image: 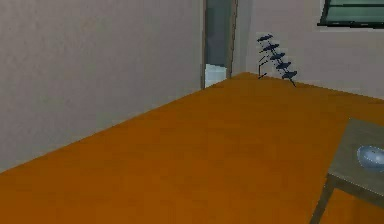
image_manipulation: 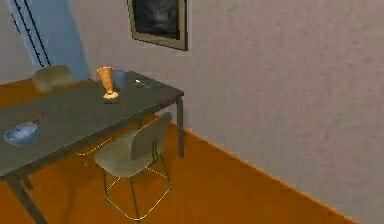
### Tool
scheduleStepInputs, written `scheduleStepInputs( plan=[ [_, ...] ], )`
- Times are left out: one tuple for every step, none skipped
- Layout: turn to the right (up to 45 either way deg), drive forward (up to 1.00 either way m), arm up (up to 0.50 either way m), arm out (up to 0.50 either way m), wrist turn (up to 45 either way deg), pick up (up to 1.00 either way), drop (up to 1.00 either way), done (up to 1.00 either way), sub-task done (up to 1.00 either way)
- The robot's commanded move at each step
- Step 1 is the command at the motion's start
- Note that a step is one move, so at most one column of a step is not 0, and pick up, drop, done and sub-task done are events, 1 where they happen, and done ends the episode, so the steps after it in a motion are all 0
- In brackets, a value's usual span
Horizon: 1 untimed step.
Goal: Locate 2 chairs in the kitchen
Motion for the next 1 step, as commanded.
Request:
scheduleStepInputs(
  plan=[
    [0.0, 0.95, 0.0, 0.0, 0.0, 0.0, 0.0, 0.0, 0.0]
  ],
)
